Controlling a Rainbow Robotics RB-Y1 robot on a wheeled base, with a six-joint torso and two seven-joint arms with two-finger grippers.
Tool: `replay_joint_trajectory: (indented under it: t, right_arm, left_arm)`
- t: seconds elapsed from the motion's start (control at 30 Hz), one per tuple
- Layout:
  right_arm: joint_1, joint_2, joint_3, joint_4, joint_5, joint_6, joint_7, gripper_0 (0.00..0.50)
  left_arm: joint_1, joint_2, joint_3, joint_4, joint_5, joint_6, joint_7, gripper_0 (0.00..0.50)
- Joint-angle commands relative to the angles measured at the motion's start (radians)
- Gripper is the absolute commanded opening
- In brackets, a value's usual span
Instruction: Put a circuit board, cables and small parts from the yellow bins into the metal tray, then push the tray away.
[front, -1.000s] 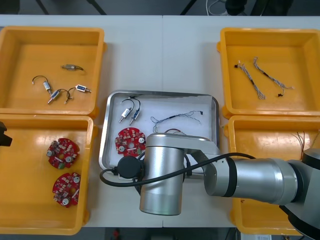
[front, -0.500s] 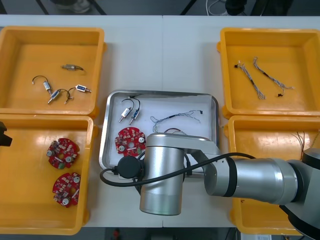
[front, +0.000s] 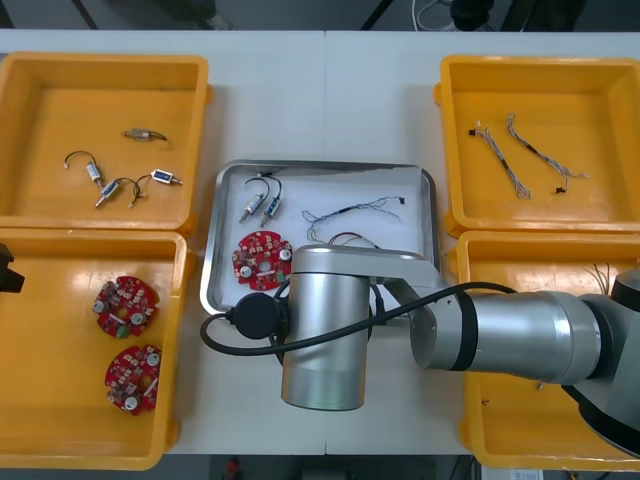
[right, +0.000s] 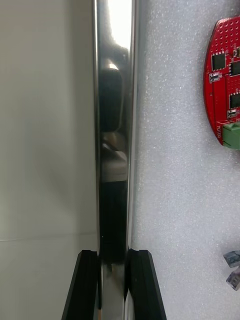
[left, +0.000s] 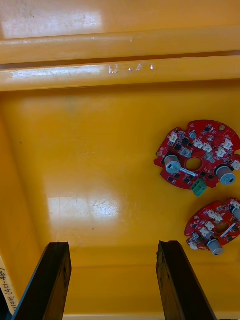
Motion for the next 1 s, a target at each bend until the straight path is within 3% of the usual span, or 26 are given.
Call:
replay_joint_trajectory:
  t: [0.03, 1.0]
  right_arm:
    - [-0.088, -0.009, 0.013, 0.001, 0.01, -0.002, -0.012, 0.0]
    - [-0.294, 0.03, 0.013, 0.23, 0.011, -0.064, 0.057, 0.0]
  left_arm:
    - [0.024, -0.012, 0.036, -0.023, -0.01, 0.004, -0.064, 0.5]
    - [0.024, -0.012, 0.036, -0.023, -0.01, 0.004, -0.064, 0.5]
